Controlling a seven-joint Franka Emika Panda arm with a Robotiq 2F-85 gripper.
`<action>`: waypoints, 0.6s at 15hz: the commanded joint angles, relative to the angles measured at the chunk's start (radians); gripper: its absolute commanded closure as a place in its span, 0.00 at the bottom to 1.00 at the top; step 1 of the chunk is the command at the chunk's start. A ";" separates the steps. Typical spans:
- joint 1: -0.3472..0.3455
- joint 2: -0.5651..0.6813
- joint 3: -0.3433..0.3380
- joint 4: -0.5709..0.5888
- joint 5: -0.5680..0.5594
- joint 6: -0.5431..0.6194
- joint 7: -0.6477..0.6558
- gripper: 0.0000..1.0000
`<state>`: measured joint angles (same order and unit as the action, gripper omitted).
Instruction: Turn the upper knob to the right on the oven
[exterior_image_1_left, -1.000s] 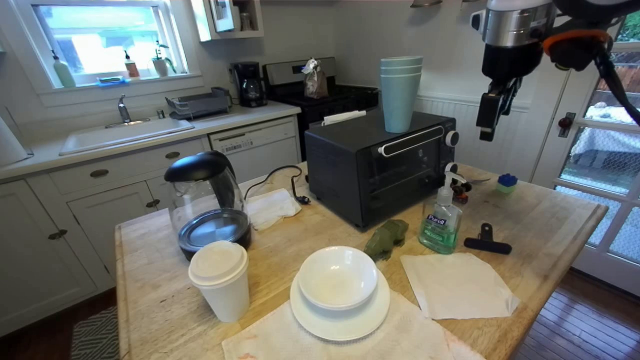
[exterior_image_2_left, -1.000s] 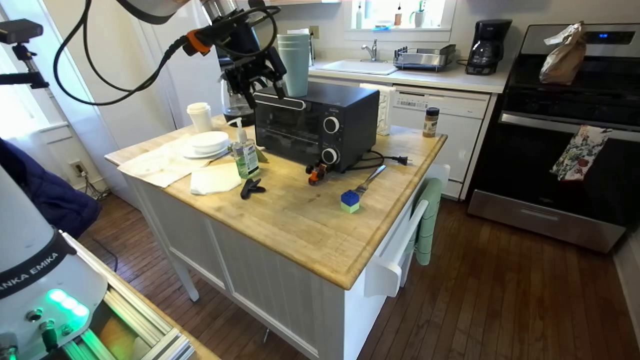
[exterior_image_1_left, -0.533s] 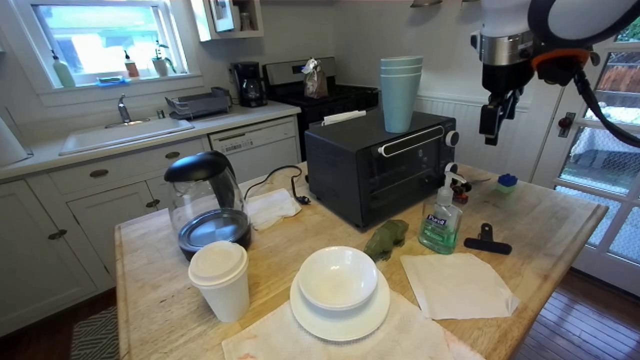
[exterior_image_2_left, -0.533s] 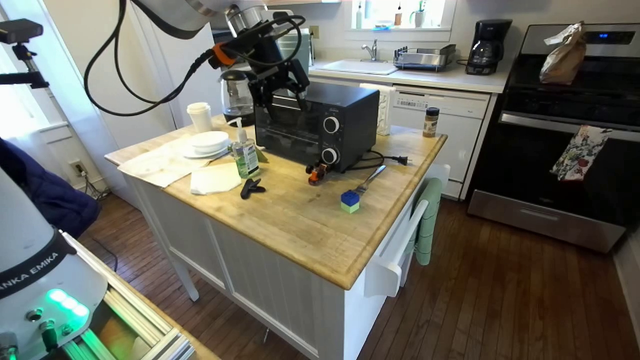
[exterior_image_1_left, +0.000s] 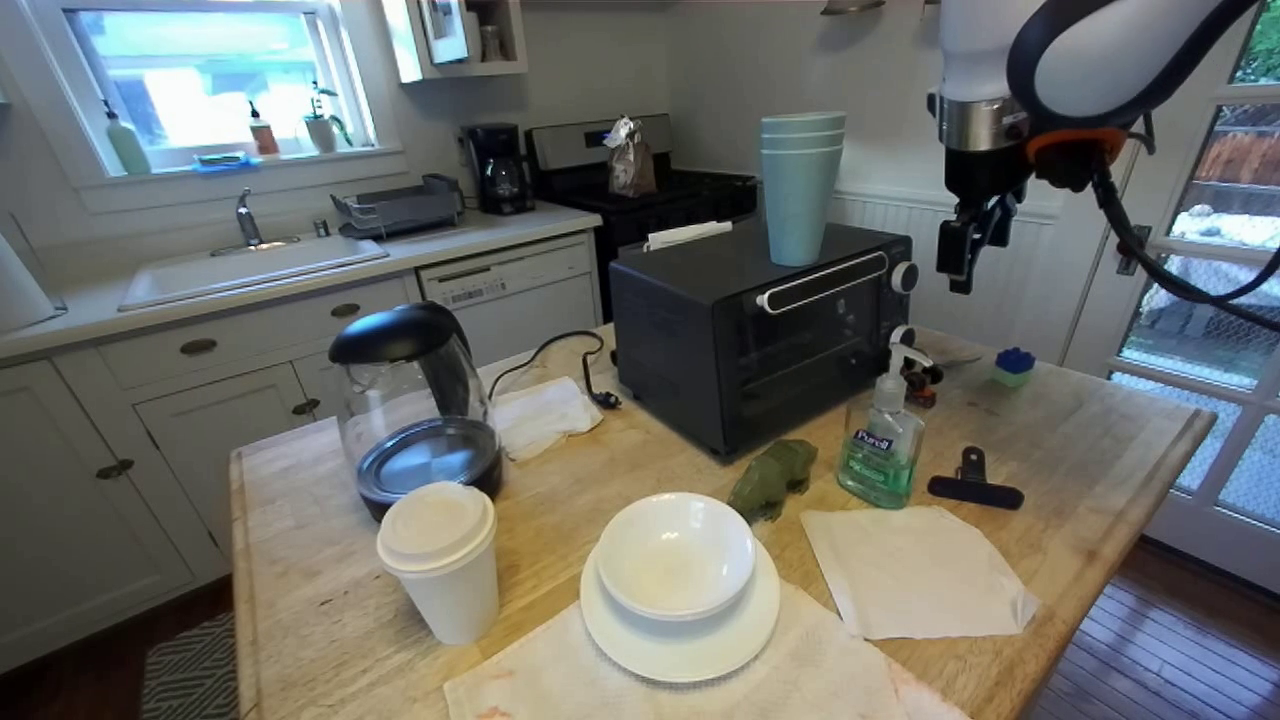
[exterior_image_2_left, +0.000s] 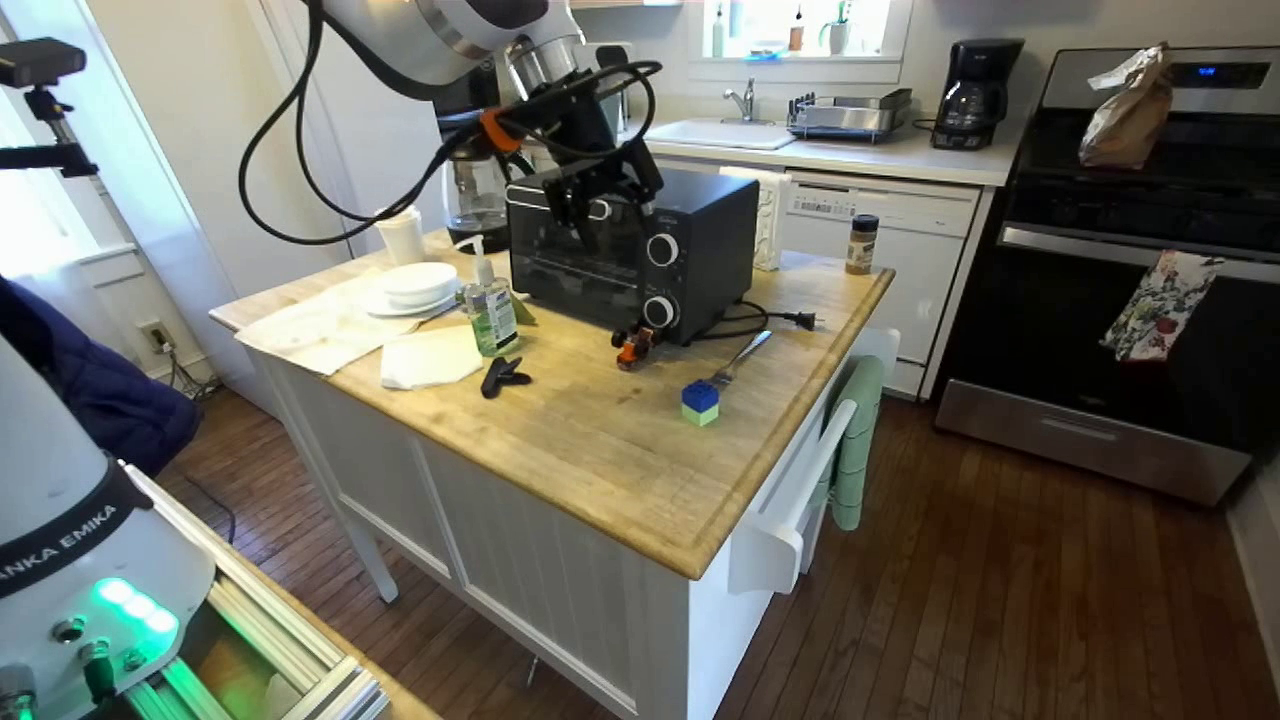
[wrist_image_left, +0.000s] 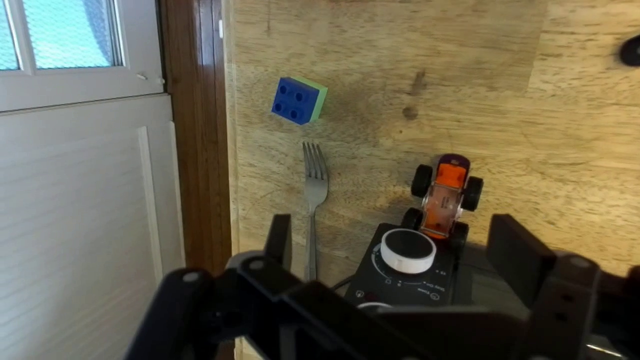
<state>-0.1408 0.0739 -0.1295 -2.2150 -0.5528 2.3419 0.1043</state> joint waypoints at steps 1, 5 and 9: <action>-0.006 0.074 -0.022 0.069 0.030 0.057 -0.016 0.00; -0.008 0.124 -0.038 0.101 0.060 0.133 -0.030 0.00; -0.009 0.163 -0.040 0.126 0.130 0.179 -0.065 0.00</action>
<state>-0.1420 0.1950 -0.1695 -2.1263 -0.4868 2.4853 0.0870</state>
